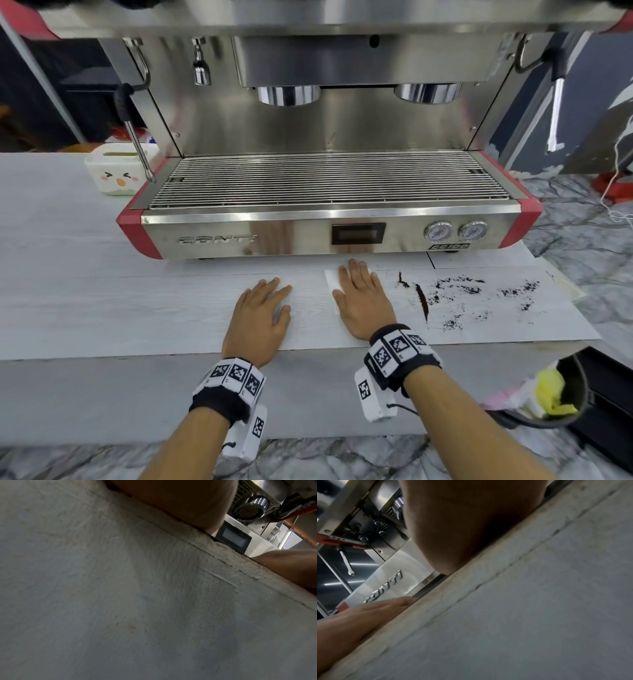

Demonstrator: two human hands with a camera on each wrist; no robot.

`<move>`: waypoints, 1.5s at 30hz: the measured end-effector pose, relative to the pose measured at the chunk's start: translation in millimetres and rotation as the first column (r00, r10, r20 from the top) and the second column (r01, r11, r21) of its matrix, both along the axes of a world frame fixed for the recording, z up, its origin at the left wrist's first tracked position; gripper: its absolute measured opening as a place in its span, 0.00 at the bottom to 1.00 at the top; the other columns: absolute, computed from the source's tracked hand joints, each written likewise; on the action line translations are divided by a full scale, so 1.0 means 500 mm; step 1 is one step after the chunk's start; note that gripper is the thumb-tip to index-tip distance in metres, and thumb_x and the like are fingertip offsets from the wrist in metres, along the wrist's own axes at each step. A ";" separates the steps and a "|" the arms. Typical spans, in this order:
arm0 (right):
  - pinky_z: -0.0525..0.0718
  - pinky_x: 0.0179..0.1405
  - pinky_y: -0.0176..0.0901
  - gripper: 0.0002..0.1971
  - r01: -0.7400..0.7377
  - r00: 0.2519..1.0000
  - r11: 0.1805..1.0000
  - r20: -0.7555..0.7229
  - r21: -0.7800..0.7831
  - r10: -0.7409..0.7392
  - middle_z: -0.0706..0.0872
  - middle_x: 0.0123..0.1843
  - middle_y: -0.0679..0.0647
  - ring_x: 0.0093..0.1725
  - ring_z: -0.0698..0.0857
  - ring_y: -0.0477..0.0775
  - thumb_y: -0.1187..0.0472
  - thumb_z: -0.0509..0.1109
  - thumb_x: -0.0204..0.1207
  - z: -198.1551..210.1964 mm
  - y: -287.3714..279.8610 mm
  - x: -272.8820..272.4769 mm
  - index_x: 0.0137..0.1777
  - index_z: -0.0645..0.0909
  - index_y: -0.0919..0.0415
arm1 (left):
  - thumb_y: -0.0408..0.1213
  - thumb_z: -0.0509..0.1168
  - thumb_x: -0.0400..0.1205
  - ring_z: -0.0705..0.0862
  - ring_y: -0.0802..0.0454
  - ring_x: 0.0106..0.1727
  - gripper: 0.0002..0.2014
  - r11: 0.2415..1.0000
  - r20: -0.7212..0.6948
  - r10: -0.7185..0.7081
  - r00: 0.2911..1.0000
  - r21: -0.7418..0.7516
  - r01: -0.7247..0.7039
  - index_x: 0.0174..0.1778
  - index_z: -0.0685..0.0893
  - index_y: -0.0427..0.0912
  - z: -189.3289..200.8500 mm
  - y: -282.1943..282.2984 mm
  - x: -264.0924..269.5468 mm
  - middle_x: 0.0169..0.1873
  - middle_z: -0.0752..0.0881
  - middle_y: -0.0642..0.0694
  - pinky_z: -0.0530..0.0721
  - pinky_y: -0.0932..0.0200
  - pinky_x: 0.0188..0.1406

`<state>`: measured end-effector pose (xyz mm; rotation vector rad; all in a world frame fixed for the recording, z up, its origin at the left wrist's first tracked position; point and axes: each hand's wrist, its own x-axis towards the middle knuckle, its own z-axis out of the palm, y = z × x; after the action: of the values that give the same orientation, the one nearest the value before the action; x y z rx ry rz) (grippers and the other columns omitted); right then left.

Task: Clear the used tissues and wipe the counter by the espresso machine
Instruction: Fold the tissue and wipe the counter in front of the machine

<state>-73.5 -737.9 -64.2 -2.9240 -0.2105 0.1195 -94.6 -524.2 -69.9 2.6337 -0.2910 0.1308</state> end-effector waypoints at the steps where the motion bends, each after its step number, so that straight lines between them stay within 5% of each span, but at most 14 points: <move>1: 0.43 0.83 0.54 0.29 0.006 1.000 1.000 0.009 -0.010 -0.006 0.45 0.86 0.60 0.85 0.43 0.59 0.50 0.43 0.86 -0.001 -0.009 0.008 0.83 0.46 0.61 | 0.51 0.49 0.80 0.60 0.53 0.81 0.25 1.000 -0.001 0.002 1.000 -0.005 -0.002 0.74 0.72 0.56 0.001 0.000 0.000 0.79 0.68 0.53 0.51 0.54 0.83; 13: 0.46 0.83 0.55 0.29 0.193 0.981 0.980 0.039 -0.056 -0.191 0.53 0.85 0.65 0.84 0.50 0.62 0.52 0.45 0.85 -0.006 -0.133 0.032 0.82 0.50 0.67 | 0.56 0.43 0.78 0.60 0.55 0.81 0.29 1.000 -0.003 -0.004 1.000 0.002 0.004 0.74 0.72 0.57 -0.002 0.002 0.001 0.79 0.68 0.53 0.50 0.56 0.82; 20: 0.56 0.80 0.55 0.24 0.196 0.963 0.976 0.170 0.091 -0.209 0.65 0.80 0.66 0.81 0.60 0.63 0.58 0.45 0.84 0.020 -0.141 0.001 0.77 0.62 0.67 | 0.52 0.48 0.80 0.60 0.54 0.81 0.26 1.000 0.000 0.006 1.000 -0.004 -0.006 0.74 0.72 0.55 -0.001 -0.001 0.000 0.78 0.68 0.52 0.51 0.54 0.83; 29: 0.38 0.81 0.45 0.28 0.003 0.996 0.998 0.089 0.067 -0.009 0.46 0.86 0.61 0.85 0.43 0.58 0.52 0.37 0.86 0.032 -0.052 -0.123 0.83 0.48 0.64 | 0.55 0.44 0.77 0.63 0.50 0.80 0.30 1.000 0.013 0.002 1.000 0.016 -0.002 0.73 0.74 0.52 0.002 -0.005 -0.002 0.78 0.70 0.49 0.55 0.51 0.82; 33: 0.35 0.80 0.44 0.38 -0.019 0.998 0.999 0.061 0.032 0.017 0.45 0.86 0.60 0.85 0.42 0.57 0.46 0.26 0.76 0.001 -0.059 -0.136 0.83 0.47 0.65 | 0.55 0.45 0.77 0.65 0.48 0.80 0.30 1.000 0.026 -0.001 1.000 -0.014 0.002 0.72 0.76 0.51 0.003 -0.009 0.001 0.77 0.72 0.48 0.59 0.48 0.81; 38: 0.34 0.80 0.45 0.33 -0.041 0.998 0.998 0.052 0.045 0.038 0.43 0.86 0.59 0.85 0.40 0.56 0.42 0.35 0.82 0.003 -0.091 -0.135 0.84 0.43 0.58 | 0.49 0.50 0.80 0.61 0.50 0.81 0.26 0.999 0.033 -0.046 0.998 -0.020 0.047 0.75 0.72 0.52 0.025 -0.089 -0.016 0.78 0.68 0.49 0.55 0.51 0.82; 45: 0.34 0.79 0.46 0.43 -0.072 0.995 0.997 0.069 0.028 0.070 0.44 0.86 0.60 0.85 0.41 0.58 0.40 0.21 0.72 0.010 -0.160 -0.136 0.84 0.47 0.58 | 0.50 0.49 0.82 0.59 0.52 0.82 0.25 0.997 0.033 -0.081 0.996 -0.014 0.082 0.77 0.67 0.54 0.020 -0.226 -0.027 0.79 0.66 0.51 0.52 0.53 0.82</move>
<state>-141.3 -817.9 -59.3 -2.8934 -0.3242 0.0278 -108.3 -637.2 -59.9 2.6017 -0.4061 0.1485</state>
